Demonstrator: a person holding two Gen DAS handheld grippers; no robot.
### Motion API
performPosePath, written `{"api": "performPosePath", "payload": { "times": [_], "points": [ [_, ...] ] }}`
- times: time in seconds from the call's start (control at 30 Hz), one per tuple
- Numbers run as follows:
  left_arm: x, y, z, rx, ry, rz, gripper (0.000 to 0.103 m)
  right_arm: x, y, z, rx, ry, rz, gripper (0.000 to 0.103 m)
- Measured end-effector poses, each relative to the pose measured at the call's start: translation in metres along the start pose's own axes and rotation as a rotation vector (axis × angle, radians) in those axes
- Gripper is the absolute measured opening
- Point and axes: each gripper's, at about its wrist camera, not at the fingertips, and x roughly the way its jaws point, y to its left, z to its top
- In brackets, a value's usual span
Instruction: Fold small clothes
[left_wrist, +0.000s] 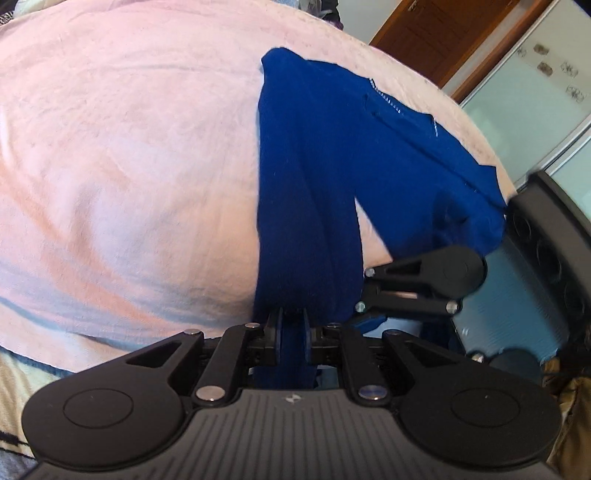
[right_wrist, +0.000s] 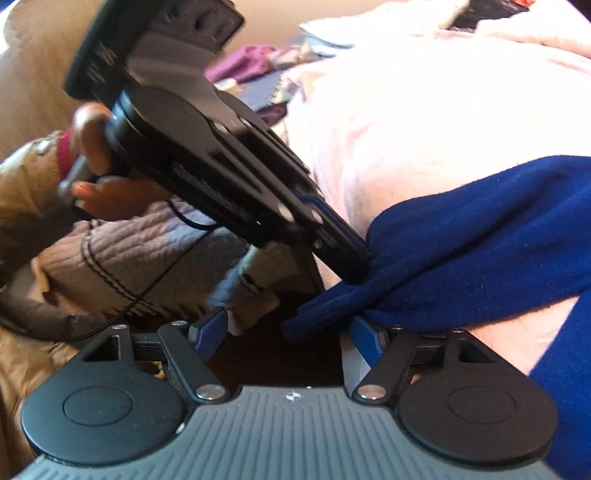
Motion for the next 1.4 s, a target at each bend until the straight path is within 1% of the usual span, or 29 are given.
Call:
{"api": "performPosePath", "payload": {
  "times": [0.07,0.1,0.2,0.27,0.3,0.33,0.4,0.47,0.5,0.53,0.57,0.63,0.7,0.77,0.83,0.87,0.9,0.93,0.97,1.07,1.13,1.27,1.4],
  "points": [
    [0.000,-0.002,0.000,0.022,0.007,0.030,0.011,-0.003,0.008,0.001,-0.045,0.008,-0.042,0.075],
    [0.001,-0.001,-0.002,0.025,0.017,0.025,0.011,-0.008,0.010,-0.001,-0.063,-0.006,-0.050,0.075],
    [0.010,0.003,-0.008,0.003,0.039,-0.021,0.011,-0.026,0.007,-0.006,-0.065,-0.058,-0.062,0.075],
    [0.018,0.003,-0.012,-0.004,0.043,-0.042,0.014,-0.040,-0.006,-0.009,-0.032,-0.079,-0.046,0.075],
    [0.021,0.002,-0.013,0.006,0.048,-0.033,0.021,-0.044,-0.010,-0.010,-0.014,-0.088,-0.032,0.075],
    [0.023,0.001,-0.014,0.020,0.047,-0.009,0.028,-0.045,-0.014,-0.011,-0.001,-0.095,-0.026,0.076],
    [0.019,-0.004,-0.017,0.067,0.022,0.031,0.029,-0.047,-0.015,-0.011,-0.003,-0.097,-0.036,0.076],
    [0.013,-0.011,-0.019,0.139,-0.014,0.067,0.042,-0.047,-0.010,-0.012,-0.026,-0.095,-0.056,0.076],
    [0.011,-0.014,-0.019,0.168,-0.029,0.087,0.061,-0.048,-0.008,-0.012,-0.037,-0.097,-0.066,0.076],
    [0.010,-0.015,-0.020,0.190,-0.046,0.095,0.073,-0.050,-0.007,-0.011,-0.042,-0.100,-0.070,0.077],
    [0.010,-0.016,-0.020,0.201,-0.058,0.092,0.074,-0.051,-0.007,-0.011,-0.042,-0.103,-0.070,0.078],
    [0.014,-0.014,-0.018,0.184,-0.049,0.093,0.074,-0.052,-0.005,-0.011,-0.034,-0.116,-0.076,0.078],
    [0.020,-0.011,-0.016,0.156,-0.041,0.072,0.073,-0.056,-0.008,-0.012,-0.020,-0.133,-0.079,0.078],
    [0.023,-0.006,-0.015,0.110,-0.032,0.033,0.072,-0.059,-0.012,-0.012,-0.001,-0.139,-0.085,0.079],
    [0.027,-0.002,-0.016,0.077,-0.011,-0.007,0.056,-0.060,-0.015,-0.013,0.017,-0.144,-0.098,0.079],
    [0.029,0.000,-0.016,0.063,0.003,-0.023,0.050,-0.061,-0.017,-0.014,0.027,-0.143,-0.101,0.079],
    [0.033,0.000,-0.017,0.057,0.025,-0.024,0.031,-0.062,-0.019,-0.015,0.033,-0.143,-0.105,0.079],
    [0.037,0.000,-0.017,0.056,0.051,-0.019,0.014,-0.064,-0.020,-0.016,0.037,-0.148,-0.114,0.080],
    [0.039,-0.001,-0.017,0.056,0.069,-0.013,0.011,-0.066,-0.023,-0.016,0.045,-0.158,-0.113,0.080],
    [0.031,-0.009,-0.016,0.093,0.064,-0.008,0.009,-0.076,-0.029,-0.017,0.070,-0.195,-0.111,0.080],
    [0.020,-0.018,-0.010,0.120,0.034,-0.008,0.009,-0.083,-0.034,-0.018,0.078,-0.217,-0.134,0.080],
    [-0.013,-0.029,0.014,0.126,-0.085,-0.037,0.009,-0.099,-0.050,-0.021,0.115,-0.274,-0.178,0.080],
    [-0.032,-0.039,0.046,0.111,-0.178,-0.067,0.009,-0.119,-0.070,-0.026,0.166,-0.339,-0.232,0.080]
  ]
}}
